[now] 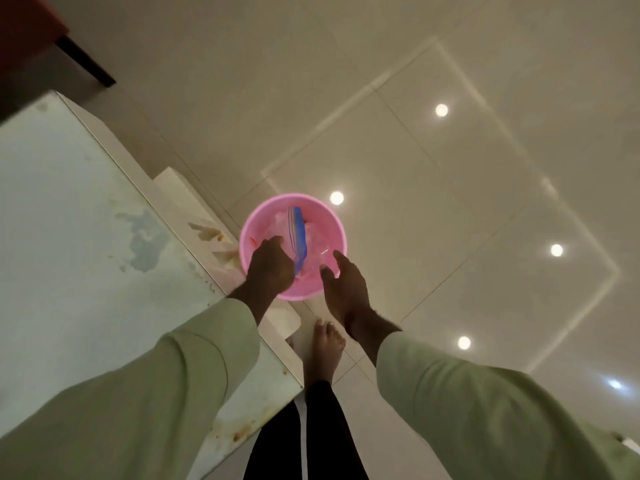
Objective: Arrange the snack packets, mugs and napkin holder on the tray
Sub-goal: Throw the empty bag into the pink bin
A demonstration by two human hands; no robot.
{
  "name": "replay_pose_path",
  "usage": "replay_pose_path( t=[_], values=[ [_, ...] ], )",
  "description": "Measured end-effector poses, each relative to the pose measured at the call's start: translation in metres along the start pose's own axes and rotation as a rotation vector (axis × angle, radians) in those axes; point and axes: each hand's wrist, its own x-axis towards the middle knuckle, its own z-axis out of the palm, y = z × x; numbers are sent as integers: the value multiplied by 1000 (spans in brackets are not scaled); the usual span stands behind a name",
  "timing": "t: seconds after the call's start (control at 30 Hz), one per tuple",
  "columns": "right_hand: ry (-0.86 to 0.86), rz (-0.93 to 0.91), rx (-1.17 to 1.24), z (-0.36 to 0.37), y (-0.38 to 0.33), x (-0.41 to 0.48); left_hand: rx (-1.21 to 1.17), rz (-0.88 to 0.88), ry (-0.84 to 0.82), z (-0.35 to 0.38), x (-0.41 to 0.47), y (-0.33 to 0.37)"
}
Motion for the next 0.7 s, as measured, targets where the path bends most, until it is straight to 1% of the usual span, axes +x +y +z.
replay_pose_path(
  t=[0.07, 0.17, 0.27, 0.4, 0.53, 0.7],
  values=[
    [-35, -71, -116, -10, 0, -17, 144, 148, 13, -5, -17, 0],
    [-87, -160, -334, -29, -11, -43, 532, 394, 98, -18, -50, -3],
    [-56, -254, -507, -51, -33, -72, 708, 497, 169, -35, -90, -1],
    [-33, -329, -646, -78, -63, -115, 681, 525, 251, -59, -142, 2],
    [-53, -347, -724, -107, -88, -173, 693, 499, 198, -87, -202, -1],
    [-31, -392, -797, -130, -112, -248, 698, 514, 212, -122, -270, 1]
  ],
)
